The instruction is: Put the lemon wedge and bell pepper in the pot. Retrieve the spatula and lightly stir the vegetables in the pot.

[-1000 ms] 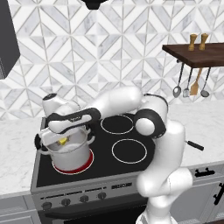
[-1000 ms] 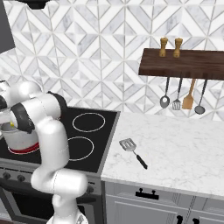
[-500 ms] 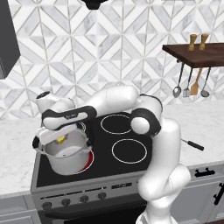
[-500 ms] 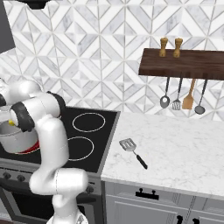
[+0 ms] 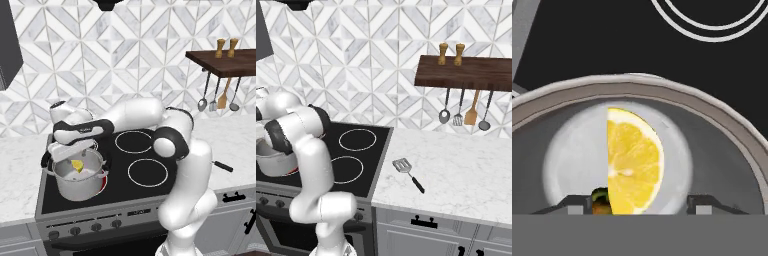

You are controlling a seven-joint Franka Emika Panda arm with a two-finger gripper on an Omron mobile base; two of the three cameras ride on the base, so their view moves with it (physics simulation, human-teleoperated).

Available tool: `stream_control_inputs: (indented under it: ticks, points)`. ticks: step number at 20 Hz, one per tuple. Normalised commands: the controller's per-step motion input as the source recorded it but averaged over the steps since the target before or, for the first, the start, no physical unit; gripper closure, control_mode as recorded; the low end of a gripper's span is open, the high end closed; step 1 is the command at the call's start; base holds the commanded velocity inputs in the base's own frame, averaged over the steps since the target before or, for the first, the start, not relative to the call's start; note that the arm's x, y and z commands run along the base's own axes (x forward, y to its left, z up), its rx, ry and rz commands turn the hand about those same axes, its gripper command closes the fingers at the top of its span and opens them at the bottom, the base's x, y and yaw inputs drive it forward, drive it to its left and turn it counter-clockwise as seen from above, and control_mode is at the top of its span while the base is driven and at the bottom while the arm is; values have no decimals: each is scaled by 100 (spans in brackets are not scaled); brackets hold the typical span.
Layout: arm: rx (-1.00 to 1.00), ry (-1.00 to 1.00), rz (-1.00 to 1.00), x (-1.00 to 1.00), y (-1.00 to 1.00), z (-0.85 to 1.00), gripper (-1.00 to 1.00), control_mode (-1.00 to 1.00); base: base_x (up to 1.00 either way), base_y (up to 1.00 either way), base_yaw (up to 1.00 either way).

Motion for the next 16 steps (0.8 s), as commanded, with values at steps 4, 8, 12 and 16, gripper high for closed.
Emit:
stream_control_inputs:
  ticks: [4, 8, 12, 16]
  points:
    - [26, -5, 5, -23, -31, 8, -100, -100, 0, 0, 0]
    - [26, -23, 6, -74, -42, 86, -100, -100, 0, 0, 0]
    - [18, -24, 0, -82, -93, 100, -100, -100, 0, 0, 0]
    - [13, -7, 0, -37, -100, 86, -100, -100, 0, 0, 0]
